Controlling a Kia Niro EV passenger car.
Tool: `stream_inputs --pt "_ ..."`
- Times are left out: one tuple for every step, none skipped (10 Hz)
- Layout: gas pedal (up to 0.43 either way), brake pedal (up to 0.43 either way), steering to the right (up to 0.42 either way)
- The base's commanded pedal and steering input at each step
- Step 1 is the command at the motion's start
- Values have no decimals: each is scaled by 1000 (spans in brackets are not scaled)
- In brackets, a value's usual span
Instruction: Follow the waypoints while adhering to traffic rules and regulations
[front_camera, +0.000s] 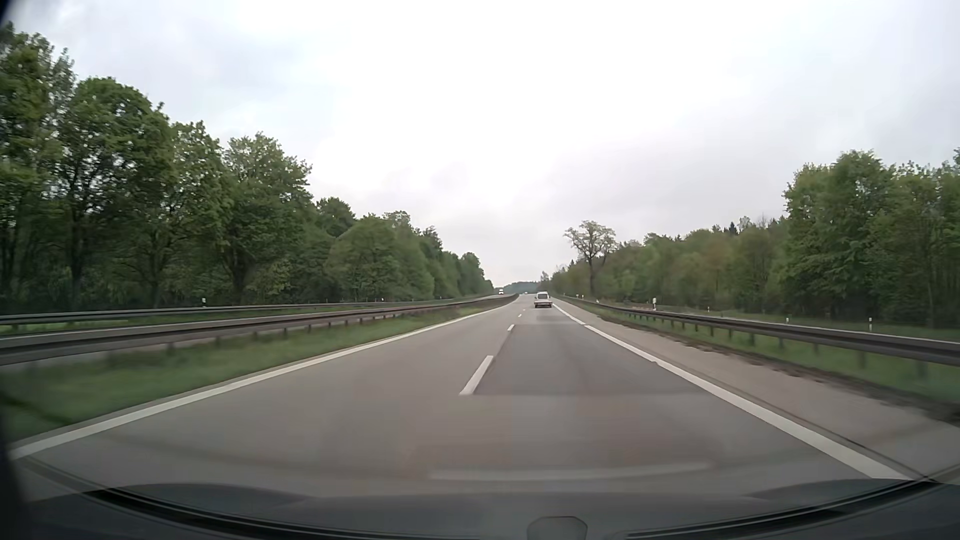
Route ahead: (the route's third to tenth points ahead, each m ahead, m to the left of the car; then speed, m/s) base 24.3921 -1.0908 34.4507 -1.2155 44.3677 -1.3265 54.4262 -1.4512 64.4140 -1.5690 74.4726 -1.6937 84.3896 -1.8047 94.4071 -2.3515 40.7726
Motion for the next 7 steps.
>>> stream_inputs --pt "500 0 -1" --pt "488 0 -1" --pt "488 0 -1" --pt "480 0 0" --pt "480 0 1" --pt "469 0 0" --pt "469 0 0"
